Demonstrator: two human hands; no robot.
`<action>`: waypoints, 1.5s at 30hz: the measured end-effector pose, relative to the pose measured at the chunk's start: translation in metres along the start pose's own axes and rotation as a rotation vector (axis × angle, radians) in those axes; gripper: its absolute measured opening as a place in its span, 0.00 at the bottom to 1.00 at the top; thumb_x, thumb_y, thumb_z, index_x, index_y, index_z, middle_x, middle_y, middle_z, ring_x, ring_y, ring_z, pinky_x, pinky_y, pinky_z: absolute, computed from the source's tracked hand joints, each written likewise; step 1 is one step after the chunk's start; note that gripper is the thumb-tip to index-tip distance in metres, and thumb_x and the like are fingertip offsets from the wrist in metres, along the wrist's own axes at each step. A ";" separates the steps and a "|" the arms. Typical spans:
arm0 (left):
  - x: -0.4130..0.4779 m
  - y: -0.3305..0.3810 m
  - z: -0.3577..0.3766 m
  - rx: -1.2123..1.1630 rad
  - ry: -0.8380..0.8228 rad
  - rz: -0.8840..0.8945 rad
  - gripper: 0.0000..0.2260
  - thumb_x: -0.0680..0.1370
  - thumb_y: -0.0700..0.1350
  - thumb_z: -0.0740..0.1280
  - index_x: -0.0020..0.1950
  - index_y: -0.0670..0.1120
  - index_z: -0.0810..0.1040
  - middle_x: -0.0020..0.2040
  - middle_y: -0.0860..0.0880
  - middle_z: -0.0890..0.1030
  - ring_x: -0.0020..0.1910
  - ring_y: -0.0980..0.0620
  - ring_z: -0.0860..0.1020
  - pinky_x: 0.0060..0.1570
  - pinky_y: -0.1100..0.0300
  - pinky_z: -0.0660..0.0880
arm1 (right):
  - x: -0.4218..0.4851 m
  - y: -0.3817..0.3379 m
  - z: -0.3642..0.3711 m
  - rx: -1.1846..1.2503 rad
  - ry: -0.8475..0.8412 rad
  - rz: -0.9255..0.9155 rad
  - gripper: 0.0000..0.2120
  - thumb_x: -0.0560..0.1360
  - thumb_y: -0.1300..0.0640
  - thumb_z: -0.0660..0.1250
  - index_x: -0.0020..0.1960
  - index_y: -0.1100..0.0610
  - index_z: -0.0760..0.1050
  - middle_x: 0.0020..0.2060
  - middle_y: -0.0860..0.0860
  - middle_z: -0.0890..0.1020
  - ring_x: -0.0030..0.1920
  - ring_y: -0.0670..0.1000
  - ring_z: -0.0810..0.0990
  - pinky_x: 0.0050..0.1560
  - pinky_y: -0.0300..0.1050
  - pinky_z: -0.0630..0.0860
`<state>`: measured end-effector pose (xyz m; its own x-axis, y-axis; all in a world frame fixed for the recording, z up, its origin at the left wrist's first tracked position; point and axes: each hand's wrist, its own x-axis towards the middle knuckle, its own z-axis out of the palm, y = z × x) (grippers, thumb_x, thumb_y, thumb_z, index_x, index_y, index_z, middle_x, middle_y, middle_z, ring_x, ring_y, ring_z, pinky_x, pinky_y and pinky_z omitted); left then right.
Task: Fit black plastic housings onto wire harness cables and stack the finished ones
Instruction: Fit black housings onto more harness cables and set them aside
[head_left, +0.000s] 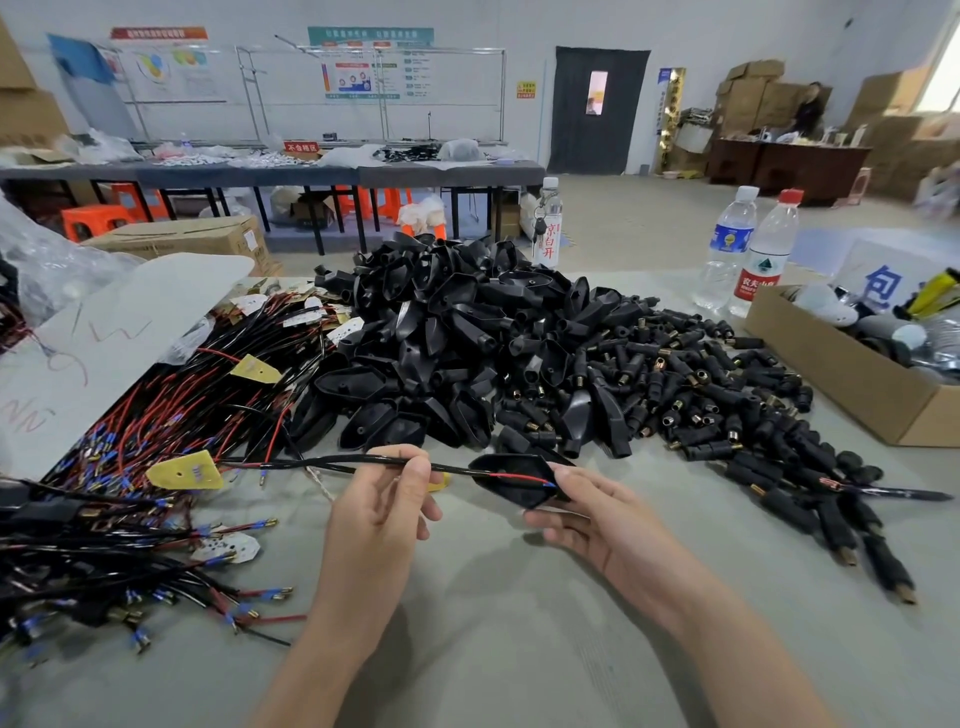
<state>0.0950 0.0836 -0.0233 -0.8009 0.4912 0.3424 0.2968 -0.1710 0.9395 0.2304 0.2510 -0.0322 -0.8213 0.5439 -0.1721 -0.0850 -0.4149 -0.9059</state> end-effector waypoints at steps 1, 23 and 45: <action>0.001 0.000 0.000 -0.025 -0.003 -0.015 0.05 0.82 0.45 0.63 0.51 0.46 0.78 0.41 0.48 0.84 0.34 0.52 0.78 0.32 0.62 0.75 | 0.000 0.000 0.001 0.002 0.003 0.003 0.14 0.82 0.56 0.64 0.62 0.63 0.78 0.53 0.63 0.85 0.49 0.58 0.85 0.48 0.45 0.83; -0.001 -0.003 0.001 -0.084 -0.105 -0.197 0.06 0.80 0.45 0.68 0.56 0.50 0.79 0.49 0.49 0.85 0.50 0.53 0.84 0.46 0.67 0.78 | -0.001 0.003 0.017 0.199 -0.013 -0.032 0.11 0.74 0.62 0.67 0.54 0.66 0.79 0.49 0.64 0.85 0.48 0.56 0.87 0.44 0.37 0.82; 0.001 0.008 0.011 -0.885 -0.184 -0.495 0.22 0.76 0.38 0.64 0.70 0.40 0.72 0.66 0.40 0.79 0.65 0.46 0.78 0.63 0.57 0.75 | -0.007 -0.005 0.021 0.169 -0.012 -0.098 0.15 0.71 0.56 0.72 0.55 0.62 0.83 0.52 0.62 0.85 0.47 0.52 0.87 0.40 0.38 0.82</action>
<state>0.1027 0.0916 -0.0154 -0.6155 0.7879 -0.0213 -0.5934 -0.4453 0.6705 0.2246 0.2339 -0.0181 -0.8110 0.5795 -0.0806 -0.2579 -0.4778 -0.8398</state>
